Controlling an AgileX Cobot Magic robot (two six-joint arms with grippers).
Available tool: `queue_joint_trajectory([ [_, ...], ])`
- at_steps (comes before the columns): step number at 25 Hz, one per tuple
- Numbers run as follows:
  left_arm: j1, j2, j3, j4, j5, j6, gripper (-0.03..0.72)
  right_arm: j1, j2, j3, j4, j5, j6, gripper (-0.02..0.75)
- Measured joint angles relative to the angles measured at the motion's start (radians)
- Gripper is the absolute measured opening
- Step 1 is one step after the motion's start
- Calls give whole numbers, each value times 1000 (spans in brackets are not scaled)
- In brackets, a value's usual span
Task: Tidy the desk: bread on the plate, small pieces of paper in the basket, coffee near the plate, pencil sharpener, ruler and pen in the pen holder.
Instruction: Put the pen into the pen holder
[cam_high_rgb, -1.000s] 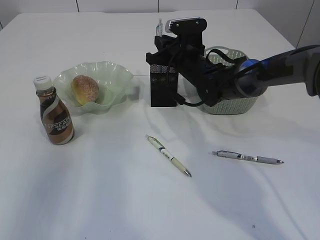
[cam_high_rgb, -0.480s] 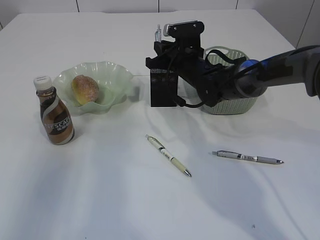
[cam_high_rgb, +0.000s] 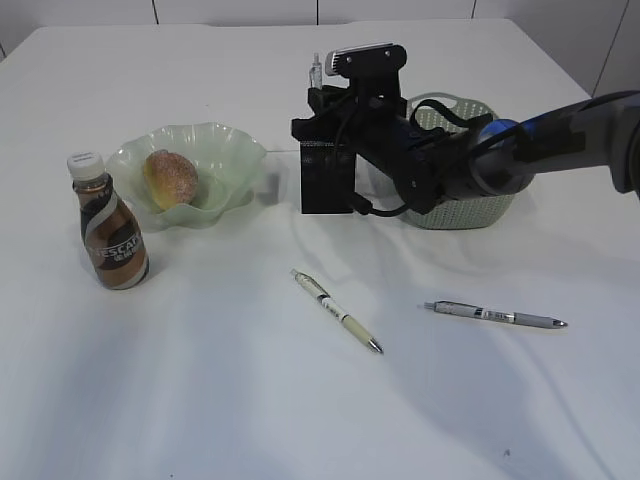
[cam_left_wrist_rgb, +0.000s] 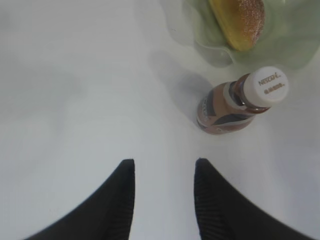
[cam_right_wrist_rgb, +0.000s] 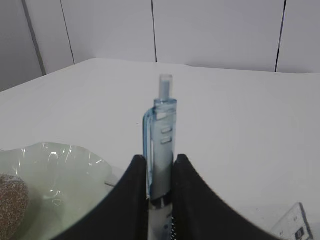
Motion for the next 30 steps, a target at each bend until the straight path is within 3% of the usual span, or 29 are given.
queue_joint_trajectory([
  [6,0,0,0,-2,0,0,275,0,0,0,-2,7,0,145],
  [7,0,0,0,-2,0,0,275,0,0,0,-2,7,0,209],
  [11,0,0,0,-2,0,0,275,0,0,0,-2,7,9,331],
  [14,0,0,0,-2,0,0,275,0,0,0,-2,7,16,365],
  [24,0,0,0,-4,-2,0,275,0,-93,0,-48,9,22,375],
  [30,0,0,0,-14,-2,0,275,0,-162,0,-57,105,22,375],
])
